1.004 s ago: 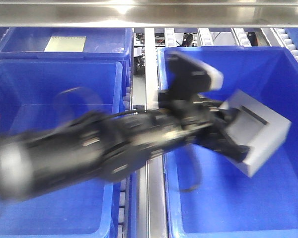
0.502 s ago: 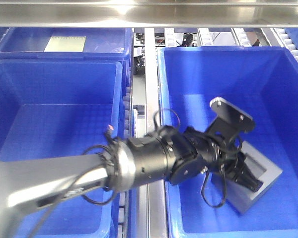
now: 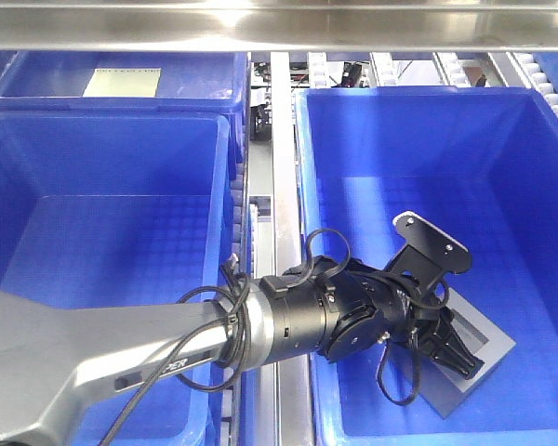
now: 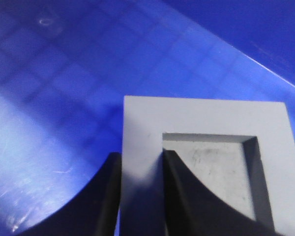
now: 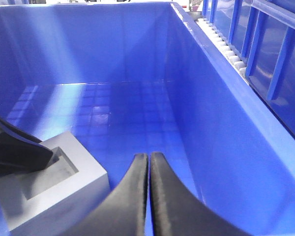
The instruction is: Sort gray base to blue bin
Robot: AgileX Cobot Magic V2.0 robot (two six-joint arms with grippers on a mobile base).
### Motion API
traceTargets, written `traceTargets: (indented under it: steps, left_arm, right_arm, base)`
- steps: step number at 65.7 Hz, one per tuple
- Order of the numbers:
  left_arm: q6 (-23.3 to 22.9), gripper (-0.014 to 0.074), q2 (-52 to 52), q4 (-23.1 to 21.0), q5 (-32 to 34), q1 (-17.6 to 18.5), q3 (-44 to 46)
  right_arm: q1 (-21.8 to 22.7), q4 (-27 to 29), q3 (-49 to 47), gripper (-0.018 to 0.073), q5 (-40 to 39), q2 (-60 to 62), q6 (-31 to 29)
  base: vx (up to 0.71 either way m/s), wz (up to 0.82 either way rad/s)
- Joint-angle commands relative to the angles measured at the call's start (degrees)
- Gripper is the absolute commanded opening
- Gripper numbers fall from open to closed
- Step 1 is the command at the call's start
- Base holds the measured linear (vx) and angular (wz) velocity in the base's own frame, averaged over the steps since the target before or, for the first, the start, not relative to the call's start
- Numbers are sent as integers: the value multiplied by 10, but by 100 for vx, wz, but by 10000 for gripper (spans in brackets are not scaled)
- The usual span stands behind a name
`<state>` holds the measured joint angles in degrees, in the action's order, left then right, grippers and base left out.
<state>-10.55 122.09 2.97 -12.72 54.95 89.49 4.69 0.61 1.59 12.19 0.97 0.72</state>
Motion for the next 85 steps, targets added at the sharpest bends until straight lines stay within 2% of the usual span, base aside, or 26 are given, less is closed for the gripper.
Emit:
traceTargets:
  steps: [1, 17, 23, 29, 34, 38, 51, 68, 78, 85]
  left_arm:
    - [-7, 218, -36, -5, 41, 3, 20]
    - [-7, 405, -47, -5, 34, 3, 20]
    - [-7, 440, -58, -5, 17, 3, 20]
    - [-7, 437, -73, -5, -12, 3, 20]
    - [-7, 407, -85, -4, -43, 3, 20]
    - [-4, 346, -94, -2, -63, 3, 20]
    - [-2, -9, -138, -1, -72, 3, 20]
    - [-2, -8, -198, -1, -48, 3, -4]
    - [-2, -6, -258, -1, 34, 9, -107]
    - [-2, -6, -320, -1, 62, 9, -184]
  right_arm:
    - [5, -3, 1, -5, -37, 1, -7]
    - [5, -3, 1, -5, -37, 1, -7]
    - [5, -3, 1, -5, -37, 1, -7]
    - [5, -3, 1, -5, -38, 1, -7]
    - [5, -3, 1, -5, -38, 1, -7]
    - [5, -3, 1, -5, -38, 1, -7]
    - [5, -3, 1, -5, -38, 1, -7]
    - [5, -3, 1, -5, -38, 1, -7]
    - [5, -3, 1, -5, -38, 1, -7]
    - [5, -3, 1, -5, -38, 1, -7]
  base:
    - [0, 0]
    - [0, 0]
    - [0, 0]
    - [0, 0]
    - [0, 0]
    - [0, 0]
    - [0, 0]
    - [0, 0]
    - [0, 0]
    - [0, 0]
